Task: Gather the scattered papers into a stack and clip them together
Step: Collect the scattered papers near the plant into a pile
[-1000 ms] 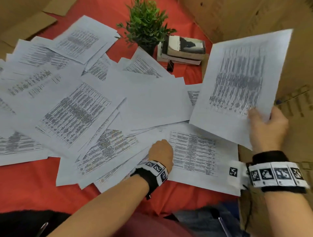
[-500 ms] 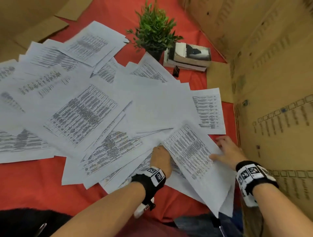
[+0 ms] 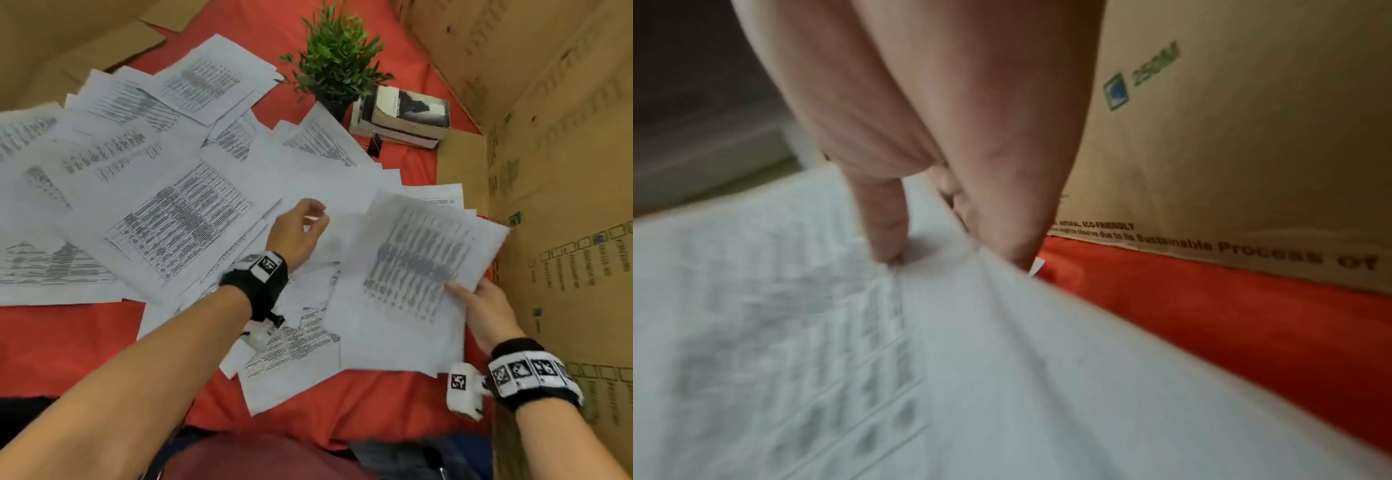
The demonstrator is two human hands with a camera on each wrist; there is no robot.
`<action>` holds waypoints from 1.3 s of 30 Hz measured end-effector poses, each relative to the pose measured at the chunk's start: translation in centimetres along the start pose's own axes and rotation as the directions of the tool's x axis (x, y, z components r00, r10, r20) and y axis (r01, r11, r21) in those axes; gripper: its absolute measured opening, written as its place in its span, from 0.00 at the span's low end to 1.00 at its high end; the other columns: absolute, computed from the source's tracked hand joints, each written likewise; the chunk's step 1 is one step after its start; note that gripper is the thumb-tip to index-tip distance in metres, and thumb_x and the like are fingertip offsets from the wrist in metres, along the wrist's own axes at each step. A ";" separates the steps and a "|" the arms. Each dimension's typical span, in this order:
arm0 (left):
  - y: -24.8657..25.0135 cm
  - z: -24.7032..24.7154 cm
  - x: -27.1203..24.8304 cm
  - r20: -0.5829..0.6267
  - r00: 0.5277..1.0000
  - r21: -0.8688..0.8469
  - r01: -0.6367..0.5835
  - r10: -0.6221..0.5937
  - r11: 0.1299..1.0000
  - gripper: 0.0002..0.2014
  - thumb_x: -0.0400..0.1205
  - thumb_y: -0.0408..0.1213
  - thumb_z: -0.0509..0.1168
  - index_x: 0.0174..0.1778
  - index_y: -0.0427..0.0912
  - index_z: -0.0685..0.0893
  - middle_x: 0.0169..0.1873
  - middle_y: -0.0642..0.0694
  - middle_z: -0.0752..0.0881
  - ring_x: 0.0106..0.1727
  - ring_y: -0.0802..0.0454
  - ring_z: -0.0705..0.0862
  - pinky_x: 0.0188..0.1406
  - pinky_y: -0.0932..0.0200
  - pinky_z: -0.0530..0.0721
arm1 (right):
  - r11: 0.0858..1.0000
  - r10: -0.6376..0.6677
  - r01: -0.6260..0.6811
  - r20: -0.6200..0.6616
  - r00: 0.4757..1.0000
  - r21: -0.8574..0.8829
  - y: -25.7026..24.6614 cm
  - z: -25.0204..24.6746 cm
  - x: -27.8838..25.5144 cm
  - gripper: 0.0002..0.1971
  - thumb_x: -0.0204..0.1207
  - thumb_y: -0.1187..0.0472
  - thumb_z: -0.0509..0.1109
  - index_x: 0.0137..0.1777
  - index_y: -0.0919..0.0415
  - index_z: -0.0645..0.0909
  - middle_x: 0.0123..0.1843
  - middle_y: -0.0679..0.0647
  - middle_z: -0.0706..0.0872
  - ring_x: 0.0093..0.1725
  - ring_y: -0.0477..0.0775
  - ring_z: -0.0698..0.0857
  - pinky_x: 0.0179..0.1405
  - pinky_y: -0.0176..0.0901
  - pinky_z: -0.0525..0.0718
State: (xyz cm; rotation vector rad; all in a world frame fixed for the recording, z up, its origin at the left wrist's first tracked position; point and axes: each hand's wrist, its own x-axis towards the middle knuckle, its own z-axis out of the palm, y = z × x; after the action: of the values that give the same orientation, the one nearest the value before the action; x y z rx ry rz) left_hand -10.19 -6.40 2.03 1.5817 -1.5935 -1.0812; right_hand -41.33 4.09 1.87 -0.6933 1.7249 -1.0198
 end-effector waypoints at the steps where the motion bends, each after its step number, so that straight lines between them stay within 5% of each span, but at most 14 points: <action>1: -0.8 -0.2 0.8 0.070 0.997 0.227 -0.043 0.028 0.973 0.22 0.81 0.42 0.69 0.71 0.44 0.76 0.67 0.46 0.82 0.67 0.48 0.81 0.65 0.57 0.78 | 0.999 -0.021 0.026 -0.106 0.994 0.040 -0.2 -0.3 0.0 0.15 0.79 0.71 0.70 0.65 0.64 0.82 0.57 0.56 0.90 0.54 0.56 0.90 0.51 0.46 0.88; 3: -2.3 -0.3 1.5 0.305 0.951 0.625 -0.164 -0.046 0.763 0.42 0.77 0.47 0.72 0.83 0.41 0.57 0.82 0.42 0.63 0.82 0.43 0.64 0.79 0.45 0.66 | 0.997 -0.045 0.060 -0.258 0.965 0.052 -0.5 -0.7 -0.2 0.19 0.78 0.73 0.70 0.69 0.65 0.79 0.60 0.57 0.87 0.51 0.50 0.88 0.50 0.44 0.87; 6: -4.0 0.4 1.4 0.455 0.872 0.767 -0.280 -0.181 0.577 0.57 0.74 0.59 0.70 0.86 0.39 0.40 0.86 0.41 0.40 0.87 0.43 0.42 0.83 0.33 0.50 | 0.997 -0.081 0.076 -0.326 0.942 -0.027 -1.2 -0.9 -0.4 0.21 0.76 0.74 0.72 0.68 0.63 0.80 0.54 0.55 0.87 0.48 0.47 0.86 0.57 0.51 0.84; 9: -4.6 1.2 0.8 0.439 0.884 0.792 -0.296 -0.161 0.534 0.52 0.76 0.60 0.64 0.86 0.38 0.42 0.86 0.39 0.40 0.87 0.40 0.42 0.83 0.32 0.52 | 0.983 -0.146 0.101 -0.331 0.932 -0.151 -1.9 -1.3 -0.4 0.19 0.76 0.73 0.72 0.64 0.57 0.81 0.47 0.46 0.85 0.49 0.51 0.86 0.58 0.51 0.82; 12: -4.6 1.6 0.5 0.423 0.898 0.842 -0.341 -0.120 0.418 0.42 0.83 0.44 0.62 0.85 0.34 0.44 0.86 0.35 0.44 0.86 0.34 0.47 0.82 0.35 0.60 | 0.968 -0.206 0.145 -0.317 0.926 -0.207 -2.7 -1.2 -0.4 0.18 0.78 0.71 0.71 0.66 0.59 0.81 0.50 0.49 0.86 0.49 0.51 0.86 0.58 0.52 0.82; 15: -3.8 1.3 1.6 0.439 0.893 0.854 -0.383 -0.094 0.352 0.28 0.82 0.26 0.63 0.78 0.29 0.63 0.78 0.31 0.66 0.76 0.33 0.71 0.63 0.43 0.81 | 0.967 -0.237 0.190 -0.323 0.916 -0.169 -3.8 -0.7 -0.3 0.17 0.80 0.71 0.69 0.68 0.62 0.81 0.57 0.55 0.85 0.47 0.48 0.87 0.51 0.44 0.85; 18: -1.4 -0.5 3.1 0.317 0.948 0.806 -0.278 0.016 0.522 0.13 0.82 0.26 0.58 0.61 0.37 0.79 0.53 0.37 0.86 0.52 0.38 0.85 0.39 0.53 0.76 | 0.969 -0.242 0.244 -0.326 0.914 -0.036 -5.3 -0.7 0.0 0.14 0.79 0.69 0.71 0.64 0.64 0.83 0.56 0.53 0.88 0.38 0.32 0.87 0.33 0.25 0.85; 20: 0.4 -2.4 3.8 0.106 0.993 0.632 -0.101 0.044 0.768 0.06 0.81 0.29 0.60 0.48 0.40 0.82 0.38 0.39 0.85 0.42 0.38 0.85 0.35 0.55 0.72 | 0.959 -0.224 0.268 -0.322 0.920 0.097 -6.7 -0.5 0.2 0.11 0.74 0.65 0.76 0.55 0.57 0.86 0.50 0.44 0.92 0.47 0.39 0.89 0.39 0.28 0.87; 22: 1.6 -4.4 4.1 -0.070 0.996 0.173 0.063 -0.051 0.983 0.09 0.81 0.32 0.67 0.33 0.42 0.80 0.26 0.46 0.79 0.30 0.46 0.80 0.30 0.59 0.72 | 0.925 -0.195 0.273 -0.288 0.937 0.263 -7.7 -0.3 0.5 0.14 0.72 0.63 0.75 0.58 0.55 0.85 0.51 0.46 0.93 0.55 0.48 0.90 0.49 0.38 0.89; 24: 2.1 -6.2 3.3 -0.118 0.972 -0.337 0.153 -0.203 0.929 0.08 0.77 0.32 0.73 0.35 0.44 0.82 0.30 0.48 0.83 0.31 0.53 0.82 0.30 0.61 0.79 | 0.890 -0.146 0.237 -0.248 0.958 0.391 -8.2 0.1 0.9 0.18 0.79 0.67 0.71 0.68 0.61 0.81 0.57 0.52 0.92 0.58 0.53 0.91 0.53 0.46 0.90; 27: 0.7 -7.4 1.6 -0.056 0.916 -0.601 0.286 -0.397 0.746 0.15 0.73 0.27 0.77 0.54 0.39 0.83 0.49 0.43 0.89 0.49 0.47 0.88 0.47 0.56 0.87 | 0.872 -0.067 0.144 -0.177 0.982 0.467 -7.5 0.9 1.6 0.15 0.82 0.65 0.69 0.68 0.58 0.83 0.59 0.55 0.92 0.59 0.55 0.90 0.52 0.53 0.90; 34: -6.7 -5.6 -2.8 -0.035 0.739 -0.484 0.576 -0.673 0.658 0.20 0.81 0.41 0.70 0.65 0.34 0.82 0.52 0.39 0.88 0.52 0.40 0.87 0.56 0.48 0.87 | 0.957 0.085 -0.076 -0.021 0.996 0.281 -4.0 4.3 2.5 0.14 0.83 0.68 0.65 0.66 0.59 0.81 0.68 0.60 0.84 0.58 0.63 0.89 0.48 0.51 0.91; 36: -7.3 -5.5 -3.5 -0.061 0.728 -0.418 0.603 -0.683 0.680 0.19 0.83 0.39 0.66 0.66 0.31 0.82 0.55 0.34 0.88 0.55 0.37 0.87 0.59 0.44 0.86 | 0.982 0.096 -0.094 -0.004 0.995 0.162 -3.7 5.3 2.4 0.10 0.84 0.70 0.62 0.56 0.54 0.80 0.60 0.58 0.85 0.47 0.58 0.88 0.42 0.49 0.91; 39: -7.4 -5.6 -4.1 -0.032 0.745 -0.335 0.620 -0.666 0.710 0.21 0.77 0.30 0.73 0.65 0.29 0.83 0.60 0.34 0.86 0.61 0.37 0.86 0.62 0.41 0.85 | 0.980 0.049 -0.039 -0.043 0.998 0.197 -4.2 6.5 2.1 0.14 0.82 0.73 0.62 0.63 0.61 0.80 0.52 0.58 0.88 0.40 0.52 0.90 0.32 0.40 0.89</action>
State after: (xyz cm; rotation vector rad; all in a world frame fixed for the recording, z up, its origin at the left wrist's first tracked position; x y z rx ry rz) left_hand -1.53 -2.53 -1.53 1.9972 -0.6985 -1.4352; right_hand -36.03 -1.74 3.50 -0.5059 1.6463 -1.1655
